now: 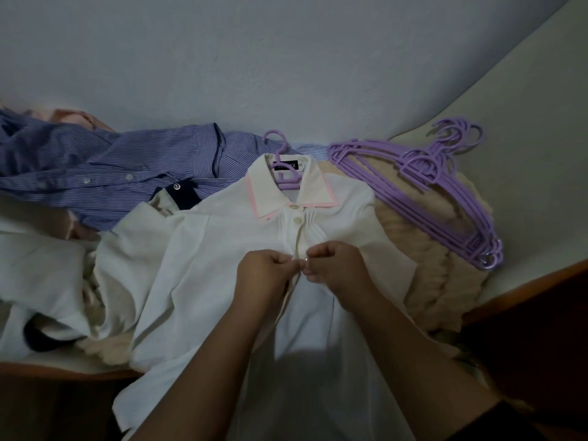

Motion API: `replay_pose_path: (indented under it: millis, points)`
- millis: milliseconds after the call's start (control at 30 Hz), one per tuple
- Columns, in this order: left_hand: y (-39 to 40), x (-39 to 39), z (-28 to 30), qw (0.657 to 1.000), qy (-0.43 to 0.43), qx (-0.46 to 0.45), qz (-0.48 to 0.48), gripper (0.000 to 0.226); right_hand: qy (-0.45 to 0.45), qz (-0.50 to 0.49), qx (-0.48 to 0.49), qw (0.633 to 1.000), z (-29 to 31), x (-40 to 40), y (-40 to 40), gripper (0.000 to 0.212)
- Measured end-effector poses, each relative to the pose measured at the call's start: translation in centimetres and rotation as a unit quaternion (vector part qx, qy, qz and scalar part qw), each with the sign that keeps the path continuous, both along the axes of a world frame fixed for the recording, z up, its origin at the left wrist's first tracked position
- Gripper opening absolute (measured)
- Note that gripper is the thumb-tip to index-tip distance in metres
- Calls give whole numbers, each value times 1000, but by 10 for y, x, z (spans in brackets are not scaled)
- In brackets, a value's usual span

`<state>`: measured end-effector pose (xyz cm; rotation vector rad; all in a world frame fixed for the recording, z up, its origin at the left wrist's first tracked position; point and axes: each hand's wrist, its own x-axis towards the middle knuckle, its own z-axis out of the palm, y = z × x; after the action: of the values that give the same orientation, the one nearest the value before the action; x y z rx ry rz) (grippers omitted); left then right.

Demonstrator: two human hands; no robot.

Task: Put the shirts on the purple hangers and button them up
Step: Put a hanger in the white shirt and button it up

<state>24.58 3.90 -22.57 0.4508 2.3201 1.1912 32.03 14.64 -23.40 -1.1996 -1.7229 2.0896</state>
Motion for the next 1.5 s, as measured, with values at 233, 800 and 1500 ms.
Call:
replay_pose_path:
  millis: [233, 800, 1500]
  points:
    - [-17, 1, -32, 992, -110, 49, 31, 23, -20, -27, -103, 994, -14, -2, -11, 18]
    - [-17, 3, -38, 967, -186, 165, 65, 3, 23, 7, 46, 999, -18, 0, -13, 26]
    - [-14, -1, -43, 948, -251, 188, 54, 14, 37, -5, -30, 999, -27, -5, -5, 26]
